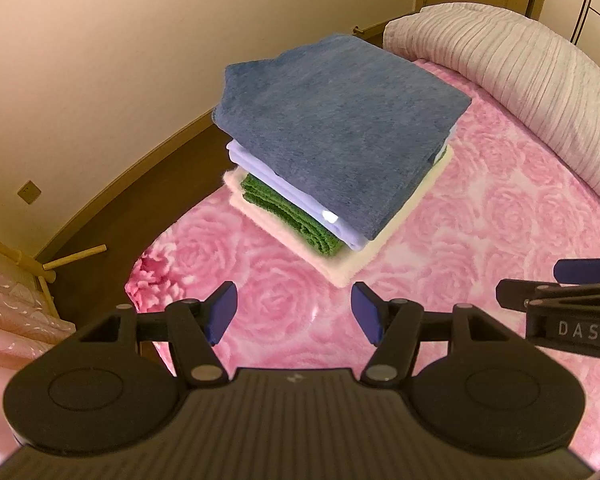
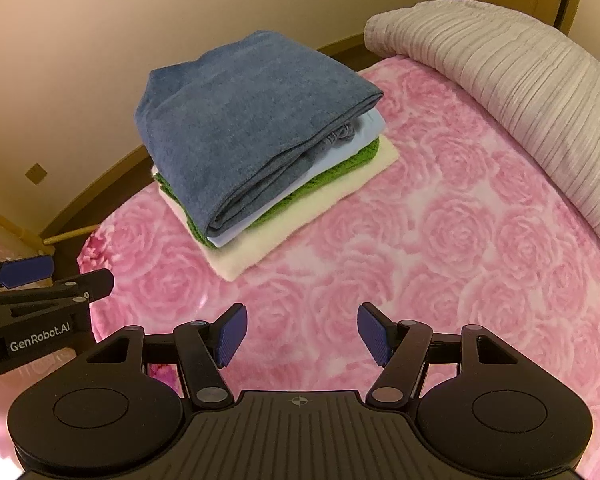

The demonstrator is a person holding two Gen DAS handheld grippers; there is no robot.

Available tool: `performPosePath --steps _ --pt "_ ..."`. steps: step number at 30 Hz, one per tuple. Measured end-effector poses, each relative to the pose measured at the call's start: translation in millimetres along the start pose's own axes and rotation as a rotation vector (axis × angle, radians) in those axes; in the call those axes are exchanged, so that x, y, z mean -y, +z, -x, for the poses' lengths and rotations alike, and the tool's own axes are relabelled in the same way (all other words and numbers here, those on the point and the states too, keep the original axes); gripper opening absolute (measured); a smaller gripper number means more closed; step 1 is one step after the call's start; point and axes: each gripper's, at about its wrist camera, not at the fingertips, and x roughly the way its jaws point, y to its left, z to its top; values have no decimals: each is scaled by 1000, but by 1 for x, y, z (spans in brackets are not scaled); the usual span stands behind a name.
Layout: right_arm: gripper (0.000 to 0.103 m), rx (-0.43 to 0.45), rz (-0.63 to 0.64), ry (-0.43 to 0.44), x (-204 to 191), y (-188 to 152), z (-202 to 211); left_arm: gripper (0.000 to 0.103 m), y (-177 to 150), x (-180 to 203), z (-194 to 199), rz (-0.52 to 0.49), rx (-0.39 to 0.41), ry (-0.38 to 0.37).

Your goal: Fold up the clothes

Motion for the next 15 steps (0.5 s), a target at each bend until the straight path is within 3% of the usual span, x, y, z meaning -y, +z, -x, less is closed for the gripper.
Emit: performPosePath --steps 15 --pt "65 8 -5 -2 -3 3 1 59 2 -6 5 10 36 3"
